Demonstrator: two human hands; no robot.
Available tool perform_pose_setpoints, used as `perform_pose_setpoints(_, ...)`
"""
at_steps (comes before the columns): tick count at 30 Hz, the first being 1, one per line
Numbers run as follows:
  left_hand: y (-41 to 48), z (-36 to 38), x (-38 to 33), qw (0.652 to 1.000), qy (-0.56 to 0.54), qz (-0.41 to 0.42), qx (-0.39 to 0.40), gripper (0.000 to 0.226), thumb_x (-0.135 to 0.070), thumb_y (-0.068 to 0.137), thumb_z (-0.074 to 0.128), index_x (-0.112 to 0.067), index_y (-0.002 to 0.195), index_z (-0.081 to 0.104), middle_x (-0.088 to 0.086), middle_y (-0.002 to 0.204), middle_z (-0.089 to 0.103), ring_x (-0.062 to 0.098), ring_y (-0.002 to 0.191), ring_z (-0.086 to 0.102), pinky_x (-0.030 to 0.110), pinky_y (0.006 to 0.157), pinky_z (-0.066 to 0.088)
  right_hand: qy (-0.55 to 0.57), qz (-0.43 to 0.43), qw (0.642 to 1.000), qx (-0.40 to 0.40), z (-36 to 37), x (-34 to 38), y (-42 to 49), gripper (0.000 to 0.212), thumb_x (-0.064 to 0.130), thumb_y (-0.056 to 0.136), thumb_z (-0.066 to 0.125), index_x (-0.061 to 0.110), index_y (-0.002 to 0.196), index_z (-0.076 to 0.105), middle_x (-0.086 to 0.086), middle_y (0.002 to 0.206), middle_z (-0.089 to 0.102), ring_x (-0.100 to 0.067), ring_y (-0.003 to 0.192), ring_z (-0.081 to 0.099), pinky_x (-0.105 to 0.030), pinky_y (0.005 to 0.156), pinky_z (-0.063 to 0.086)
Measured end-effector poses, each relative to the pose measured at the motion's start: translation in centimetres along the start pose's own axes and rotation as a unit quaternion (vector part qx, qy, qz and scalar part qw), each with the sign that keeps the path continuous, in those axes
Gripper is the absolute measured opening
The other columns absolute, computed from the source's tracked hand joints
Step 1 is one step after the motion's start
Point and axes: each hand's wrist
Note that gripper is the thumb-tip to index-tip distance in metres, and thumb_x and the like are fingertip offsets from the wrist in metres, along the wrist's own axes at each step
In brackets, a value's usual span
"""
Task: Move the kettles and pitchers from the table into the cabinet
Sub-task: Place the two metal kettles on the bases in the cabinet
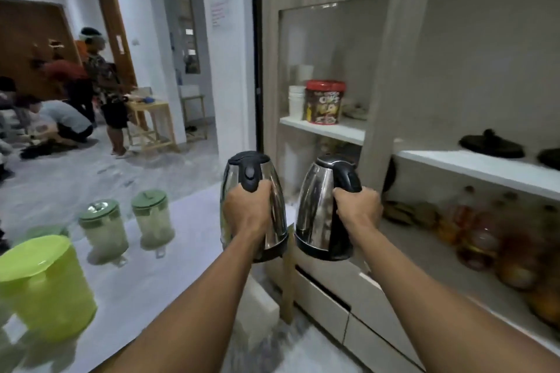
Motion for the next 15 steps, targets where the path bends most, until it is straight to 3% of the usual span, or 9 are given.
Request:
perform_pose_setpoints(7, -4.5, 8.2, -7.8, 0.98, -0.055, 0.083, 0.172, 0.027, -0.04, 0.074, 0.062, -0.015, 0.068, 0.071, 0.004, 0.067, 0.07, 0.024, 0.068, 0.067, 0.034, 0.067, 0.056, 0.054, -0.067, 0.985, -0.152, -12.4, 3.4, 1.6, 0.013, 0.026, 0.068, 0.063, 0.015, 0.074, 0.066, 0.002, 0.059, 0.063, -0.03, 0.065, 0.068, -0.045, 0.069, 0.061)
perform_pose_setpoints(12, -8.0, 12.8, -13.0, 0.958, -0.097, 0.119, 0.243, 0.029, -0.043, 0.071, 0.062, -0.015, 0.068, 0.07, 0.008, 0.076, 0.074, 0.029, 0.077, 0.07, 0.04, 0.074, 0.06, 0.032, -0.086, 0.951, -0.296, -20.1, 5.6, 1.2, 0.015, 0.026, 0.075, 0.065, 0.016, 0.086, 0.068, -0.002, 0.08, 0.068, -0.027, 0.083, 0.066, -0.04, 0.079, 0.057)
perform_pose_setpoints(15, -9.6, 15.7, -15.4, 0.944, -0.119, 0.125, 0.281, 0.024, -0.04, 0.072, 0.063, -0.017, 0.064, 0.068, 0.006, 0.07, 0.072, 0.027, 0.071, 0.07, 0.039, 0.07, 0.06, 0.01, -0.082, 0.936, -0.341, -23.7, 6.1, 2.1, 0.014, 0.028, 0.077, 0.066, 0.014, 0.08, 0.069, -0.004, 0.077, 0.068, -0.03, 0.082, 0.068, -0.043, 0.079, 0.058)
Point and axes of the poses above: each hand's wrist, its own y-axis towards the middle knuckle, its own z-axis out of the palm, x = y × z
